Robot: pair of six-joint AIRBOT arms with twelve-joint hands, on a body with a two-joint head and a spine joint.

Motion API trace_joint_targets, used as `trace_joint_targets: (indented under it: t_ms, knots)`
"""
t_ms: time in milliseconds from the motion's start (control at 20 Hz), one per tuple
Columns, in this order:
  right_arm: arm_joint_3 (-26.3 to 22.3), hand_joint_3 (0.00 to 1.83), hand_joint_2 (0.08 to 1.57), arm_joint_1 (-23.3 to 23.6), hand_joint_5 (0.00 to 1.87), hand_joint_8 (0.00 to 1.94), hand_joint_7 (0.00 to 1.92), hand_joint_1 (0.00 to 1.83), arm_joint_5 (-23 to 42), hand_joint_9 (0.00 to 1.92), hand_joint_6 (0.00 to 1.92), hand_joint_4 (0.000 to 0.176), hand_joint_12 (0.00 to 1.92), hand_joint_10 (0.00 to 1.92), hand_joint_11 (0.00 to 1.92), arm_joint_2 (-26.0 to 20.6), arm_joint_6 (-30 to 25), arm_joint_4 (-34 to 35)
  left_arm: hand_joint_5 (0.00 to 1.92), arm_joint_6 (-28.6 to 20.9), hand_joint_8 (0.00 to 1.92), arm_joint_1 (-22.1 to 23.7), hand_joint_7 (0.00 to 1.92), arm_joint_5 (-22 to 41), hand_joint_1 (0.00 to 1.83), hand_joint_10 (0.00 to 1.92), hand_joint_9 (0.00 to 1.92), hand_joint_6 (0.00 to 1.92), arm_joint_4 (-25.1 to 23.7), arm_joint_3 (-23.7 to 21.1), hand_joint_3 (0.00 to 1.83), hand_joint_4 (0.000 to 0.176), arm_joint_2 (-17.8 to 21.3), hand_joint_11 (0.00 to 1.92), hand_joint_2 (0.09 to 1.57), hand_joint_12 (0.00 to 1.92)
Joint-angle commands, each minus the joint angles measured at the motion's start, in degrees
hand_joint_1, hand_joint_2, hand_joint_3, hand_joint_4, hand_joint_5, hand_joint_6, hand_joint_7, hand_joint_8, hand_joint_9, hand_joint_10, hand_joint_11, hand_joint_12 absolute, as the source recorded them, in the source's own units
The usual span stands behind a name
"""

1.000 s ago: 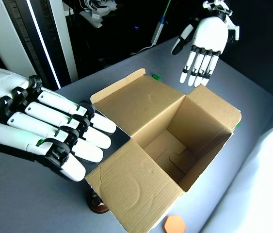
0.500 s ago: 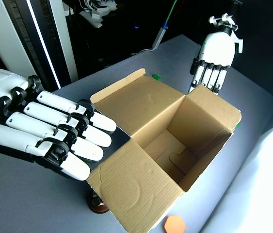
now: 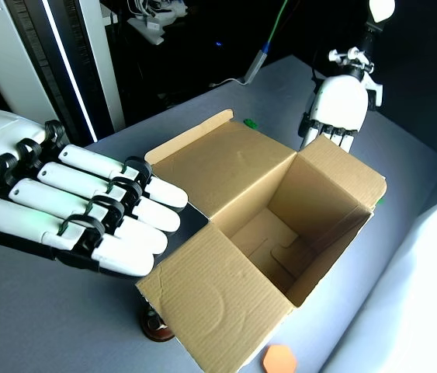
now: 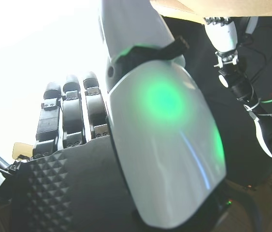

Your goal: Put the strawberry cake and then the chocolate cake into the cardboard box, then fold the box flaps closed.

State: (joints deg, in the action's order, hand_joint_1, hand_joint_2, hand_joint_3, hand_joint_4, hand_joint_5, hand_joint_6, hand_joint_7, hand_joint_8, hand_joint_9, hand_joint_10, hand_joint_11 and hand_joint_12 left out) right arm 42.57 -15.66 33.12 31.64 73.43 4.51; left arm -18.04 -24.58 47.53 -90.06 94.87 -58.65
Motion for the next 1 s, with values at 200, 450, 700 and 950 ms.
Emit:
trace_joint_targets:
  t_ms: [200,450,700,950]
  knots:
    - [0.00,0.03,1.13,0.49,0.04,0.00,0.02,1.17,7.14,0.06,0.00,0.030,0.01,0.01,0.01,-0.69,0.17,0.12,0.13,-0.73,0.00,0.35,0.19,0.52,1.19,0.00,0.19,0.00,2.65,6.21,0.00,0.051,-4.46,0.00,1.01,0.68]
    - [0.00,0.02,1.12,0.49,0.03,0.01,0.02,1.22,7.17,0.04,0.00,0.035,0.00,0.00,0.00,-0.69,0.17,0.12,0.12,-0.86,0.00,0.29,0.18,0.52,1.18,0.00,0.15,0.00,2.43,10.83,0.00,0.058,-8.19,0.00,1.01,0.64]
    - [0.00,0.03,1.13,0.49,0.01,0.00,0.00,1.21,7.17,0.02,0.00,0.032,0.00,0.00,0.00,-0.68,0.17,0.12,0.14,-0.87,0.00,-1.25,0.19,0.43,1.20,0.01,0.18,0.01,2.19,13.27,0.00,0.054,-10.71,0.00,1.02,0.69]
    - [0.00,0.03,1.13,0.49,0.01,0.00,0.00,1.21,7.18,0.02,0.00,0.033,0.00,0.00,0.00,-0.68,0.17,0.12,0.14,-0.87,0.00,-1.85,0.19,0.41,1.20,0.00,0.17,0.00,2.19,16.51,0.01,0.054,-12.91,0.00,1.04,0.66]
